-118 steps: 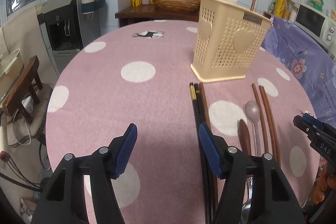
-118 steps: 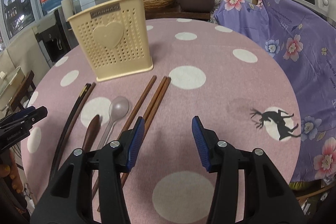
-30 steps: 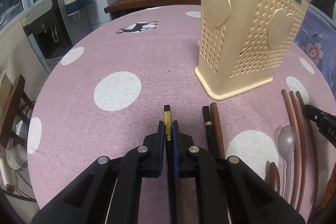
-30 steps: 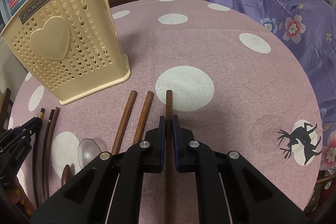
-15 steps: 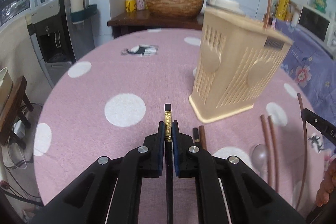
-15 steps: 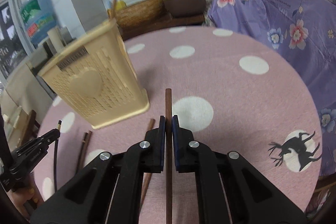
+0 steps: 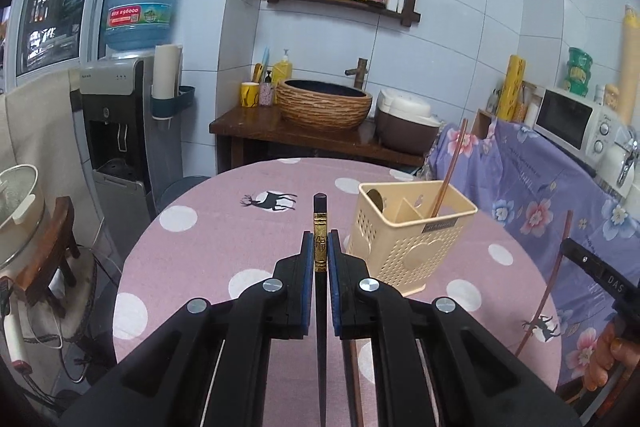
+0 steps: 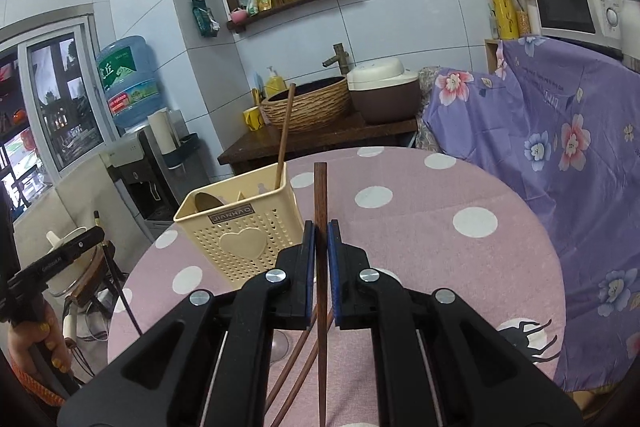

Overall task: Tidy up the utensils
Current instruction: 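Lift both chopsticks and carry them over the cream holder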

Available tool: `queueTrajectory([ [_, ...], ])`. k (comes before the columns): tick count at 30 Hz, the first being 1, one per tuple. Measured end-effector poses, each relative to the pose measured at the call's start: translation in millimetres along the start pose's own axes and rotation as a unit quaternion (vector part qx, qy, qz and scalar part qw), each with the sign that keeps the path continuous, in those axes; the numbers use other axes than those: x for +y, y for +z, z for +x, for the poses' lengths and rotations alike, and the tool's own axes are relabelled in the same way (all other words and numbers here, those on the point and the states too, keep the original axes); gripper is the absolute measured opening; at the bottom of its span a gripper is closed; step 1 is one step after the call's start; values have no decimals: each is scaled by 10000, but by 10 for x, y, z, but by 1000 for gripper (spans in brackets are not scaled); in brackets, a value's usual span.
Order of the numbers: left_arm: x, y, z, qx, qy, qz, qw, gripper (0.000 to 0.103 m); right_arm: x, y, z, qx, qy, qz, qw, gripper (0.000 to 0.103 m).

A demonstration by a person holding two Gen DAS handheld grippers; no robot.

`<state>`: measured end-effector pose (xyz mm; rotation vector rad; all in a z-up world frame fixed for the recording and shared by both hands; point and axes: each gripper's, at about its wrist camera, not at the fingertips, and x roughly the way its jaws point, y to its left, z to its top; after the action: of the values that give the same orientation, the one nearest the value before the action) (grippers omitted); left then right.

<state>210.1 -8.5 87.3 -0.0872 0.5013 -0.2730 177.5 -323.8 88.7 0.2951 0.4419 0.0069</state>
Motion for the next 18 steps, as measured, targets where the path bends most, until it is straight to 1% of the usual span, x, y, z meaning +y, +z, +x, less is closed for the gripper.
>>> queueTrajectory([
  [3,7,1,-42,-68,32,6,10000,8,18,10,-2,-3,14,-51,10000,7],
  [12,-15,23,-53,-94,-19,21,10000,8,38,28,-14,1,76,-79,9999,7],
  [18,-22,164,-121,-246,-92,51,9996,8,78,173,-90,-185,114,-97,9997,7],
])
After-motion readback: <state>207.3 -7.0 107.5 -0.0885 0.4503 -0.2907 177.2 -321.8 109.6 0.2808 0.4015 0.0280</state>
